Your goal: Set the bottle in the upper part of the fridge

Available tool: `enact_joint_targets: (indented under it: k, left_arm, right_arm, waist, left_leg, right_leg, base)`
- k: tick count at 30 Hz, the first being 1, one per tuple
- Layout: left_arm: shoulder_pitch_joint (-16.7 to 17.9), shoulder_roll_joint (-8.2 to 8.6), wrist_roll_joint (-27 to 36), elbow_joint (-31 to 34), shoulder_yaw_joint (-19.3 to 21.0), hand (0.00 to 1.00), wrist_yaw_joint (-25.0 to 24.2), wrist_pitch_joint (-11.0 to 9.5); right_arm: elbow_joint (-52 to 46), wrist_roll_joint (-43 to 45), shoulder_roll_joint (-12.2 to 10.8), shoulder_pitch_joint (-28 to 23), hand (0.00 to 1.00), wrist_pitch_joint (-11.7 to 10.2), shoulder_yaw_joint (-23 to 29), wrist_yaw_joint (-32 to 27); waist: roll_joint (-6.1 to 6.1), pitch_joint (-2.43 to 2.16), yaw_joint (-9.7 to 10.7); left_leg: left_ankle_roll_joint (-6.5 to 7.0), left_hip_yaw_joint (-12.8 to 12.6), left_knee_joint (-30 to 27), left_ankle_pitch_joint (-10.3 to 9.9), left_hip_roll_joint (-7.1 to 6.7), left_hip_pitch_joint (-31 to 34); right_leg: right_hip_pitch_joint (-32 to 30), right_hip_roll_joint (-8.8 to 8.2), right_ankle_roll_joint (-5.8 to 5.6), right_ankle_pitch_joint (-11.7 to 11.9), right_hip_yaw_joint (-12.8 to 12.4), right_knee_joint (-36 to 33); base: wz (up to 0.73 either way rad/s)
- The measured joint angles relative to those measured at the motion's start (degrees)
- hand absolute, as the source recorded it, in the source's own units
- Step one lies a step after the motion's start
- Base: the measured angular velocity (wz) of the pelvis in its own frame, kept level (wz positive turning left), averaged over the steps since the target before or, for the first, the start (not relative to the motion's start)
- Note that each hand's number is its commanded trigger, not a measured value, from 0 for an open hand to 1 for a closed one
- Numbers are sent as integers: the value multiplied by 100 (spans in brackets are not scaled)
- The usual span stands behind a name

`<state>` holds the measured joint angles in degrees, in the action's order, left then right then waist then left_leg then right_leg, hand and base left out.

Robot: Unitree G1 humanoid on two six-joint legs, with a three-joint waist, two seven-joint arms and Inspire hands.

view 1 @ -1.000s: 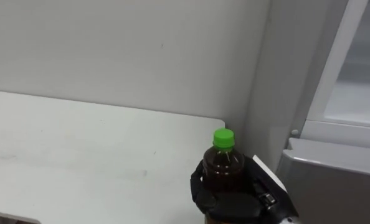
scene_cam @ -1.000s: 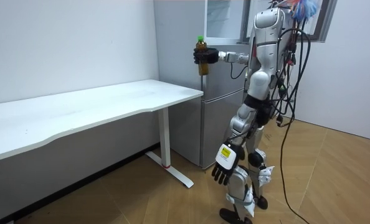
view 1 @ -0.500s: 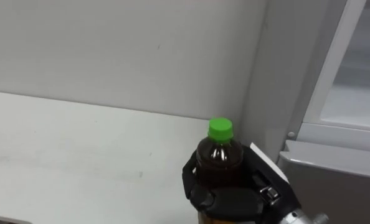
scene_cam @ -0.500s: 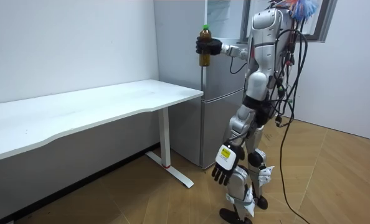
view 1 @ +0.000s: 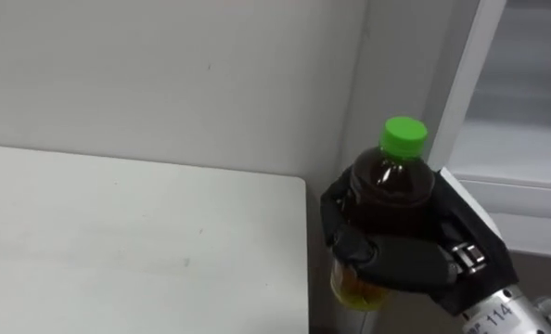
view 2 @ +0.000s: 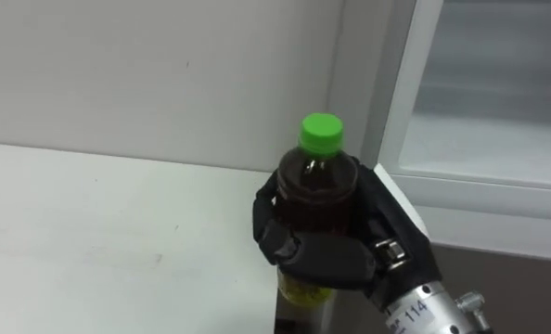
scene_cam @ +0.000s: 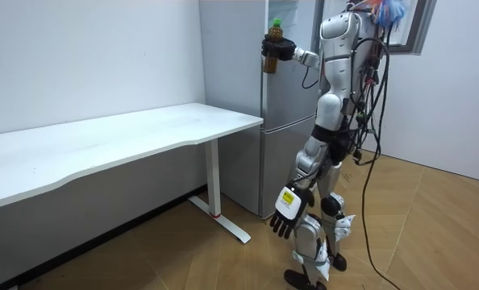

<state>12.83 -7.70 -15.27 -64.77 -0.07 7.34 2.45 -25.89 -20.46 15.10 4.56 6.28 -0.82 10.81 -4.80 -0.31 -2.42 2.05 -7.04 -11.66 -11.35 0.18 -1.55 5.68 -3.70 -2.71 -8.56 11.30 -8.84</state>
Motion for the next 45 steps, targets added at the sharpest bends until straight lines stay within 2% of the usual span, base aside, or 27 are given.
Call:
enact_joint_targets:
  k: [4, 7, 10, 14, 20, 25, 30, 34, 39, 45]
  left_arm:
    - [61, -3, 2, 0, 113, 0, -3, -7]
    - [81, 9, 0, -3, 199, 0, -5, -8]
    - [129, 46, -4, -45, 405, 0, -8, -45]
    - [197, 51, -5, -51, 505, 0, -23, -46]
    - [216, 46, -3, -48, 675, 0, -28, -46]
    - [211, 48, -3, -48, 758, 0, 7, -45]
    - [208, 51, -2, -49, 798, 0, 129, -49]
    - [260, 51, -1, -26, 831, 0, 228, -64]
    - [299, 73, -7, 9, 837, 0, 325, -44]
    - [245, 72, -17, 15, 887, 0, 336, -14]
  right_arm:
    - [-22, -1, 16, 0, 100, 0, 22, -23]
    - [-93, -4, 45, 0, 100, 0, 154, -31]
    - [-320, -144, 79, -1, 100, -2, 526, -62]
    - [-531, -433, 85, -10, 100, -14, 685, -95]
    - [-638, -430, 104, -10, 100, -55, 1104, -419]
    - [-638, -428, 132, -11, 100, -56, 1407, -907]
    - [-638, -427, 143, -11, 100, -56, 1532, -1198]
    - [-639, -622, 144, -11, 100, -57, 1590, -1525]
    - [-638, -626, 154, -11, 100, -56, 1596, -1674]
    - [-634, -626, 184, -11, 100, -55, 1595, -1658]
  waist:
    - [-62, -27, 50]
    - [-74, -15, 51]
    - [-62, 7, 67]
    - [-31, 28, 137]
    - [-19, 25, 241]
    - [-29, 4, 389]
    - [-49, -30, 424]
    - [-64, -39, 465]
    - [-64, -39, 529]
    - [-58, -32, 513]
  left_leg:
    - [0, -35, -11, 0, -4, -24]
    - [0, -49, -8, 0, -2, -58]
    - [0, -76, 17, 0, -1, -79]
    - [0, -81, 27, 0, 3, -98]
    - [0, -69, 27, 0, 5, -98]
    - [0, -75, 37, 1, 6, -99]
    - [0, -184, 79, 1, 14, -121]
    - [0, -220, 97, 0, 18, -119]
    - [0, -224, 98, 0, 21, -119]
    - [0, -237, 98, 0, 19, -118]
  right_leg:
    - [9, 1, 0, 0, -8, 5]
    - [15, -2, 0, 0, -12, 5]
    - [16, -1, 0, 0, -33, 9]
    - [29, 1, 0, 0, -33, 8]
    - [23, -1, 3, 2, -40, 5]
    - [0, 1, 3, 2, -51, 4]
    - [-54, 10, 4, 2, -180, -3]
    - [-76, 8, 13, 9, -185, -5]
    - [-75, 11, 13, 9, -199, -5]
    - [-78, 12, 13, 9, -247, -5]
  base:
    - [0]
    - [0]
    - [-5]
    - [-1]
    - [0]
    - [-1]
    - [-11]
    - [-5]
    - [0]
    - [0]
